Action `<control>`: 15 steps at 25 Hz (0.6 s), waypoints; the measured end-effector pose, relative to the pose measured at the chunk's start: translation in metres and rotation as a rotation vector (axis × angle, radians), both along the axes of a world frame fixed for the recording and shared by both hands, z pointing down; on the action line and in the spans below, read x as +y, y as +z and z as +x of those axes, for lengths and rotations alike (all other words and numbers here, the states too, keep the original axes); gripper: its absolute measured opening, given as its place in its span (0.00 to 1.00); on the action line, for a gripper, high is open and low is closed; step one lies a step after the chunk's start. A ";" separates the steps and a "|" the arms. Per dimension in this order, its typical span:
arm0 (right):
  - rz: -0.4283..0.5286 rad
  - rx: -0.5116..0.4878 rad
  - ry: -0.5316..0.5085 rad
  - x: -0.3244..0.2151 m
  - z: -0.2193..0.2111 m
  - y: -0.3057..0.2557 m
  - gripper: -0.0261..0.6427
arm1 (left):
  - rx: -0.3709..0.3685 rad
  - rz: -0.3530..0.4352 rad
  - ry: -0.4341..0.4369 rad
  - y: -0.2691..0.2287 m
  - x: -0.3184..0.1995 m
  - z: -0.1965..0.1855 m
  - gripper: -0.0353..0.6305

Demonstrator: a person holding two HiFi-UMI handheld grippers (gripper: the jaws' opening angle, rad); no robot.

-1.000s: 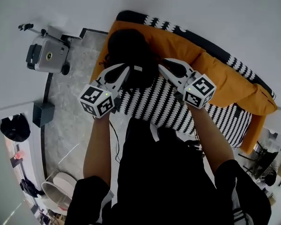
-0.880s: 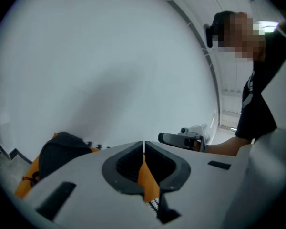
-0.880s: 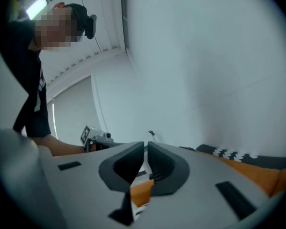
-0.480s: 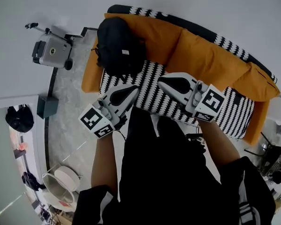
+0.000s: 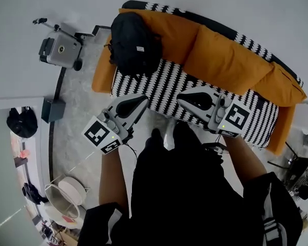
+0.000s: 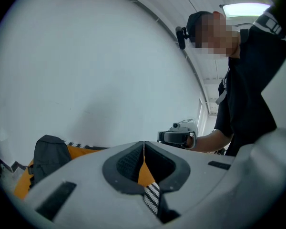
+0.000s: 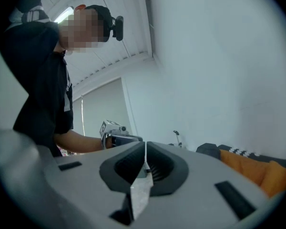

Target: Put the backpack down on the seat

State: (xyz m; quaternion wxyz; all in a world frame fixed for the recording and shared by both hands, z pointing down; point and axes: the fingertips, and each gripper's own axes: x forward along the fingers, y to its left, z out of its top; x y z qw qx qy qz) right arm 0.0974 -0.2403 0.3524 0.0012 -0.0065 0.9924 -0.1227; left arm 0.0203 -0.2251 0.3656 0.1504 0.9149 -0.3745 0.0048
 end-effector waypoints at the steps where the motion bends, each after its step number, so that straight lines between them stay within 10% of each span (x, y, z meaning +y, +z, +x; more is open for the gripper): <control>1: 0.004 0.015 -0.002 0.006 -0.003 0.000 0.09 | 0.004 0.002 0.002 0.000 0.005 -0.003 0.09; 15: 0.029 0.069 0.060 0.106 -0.071 -0.004 0.08 | 0.062 0.030 0.050 -0.002 0.127 -0.048 0.09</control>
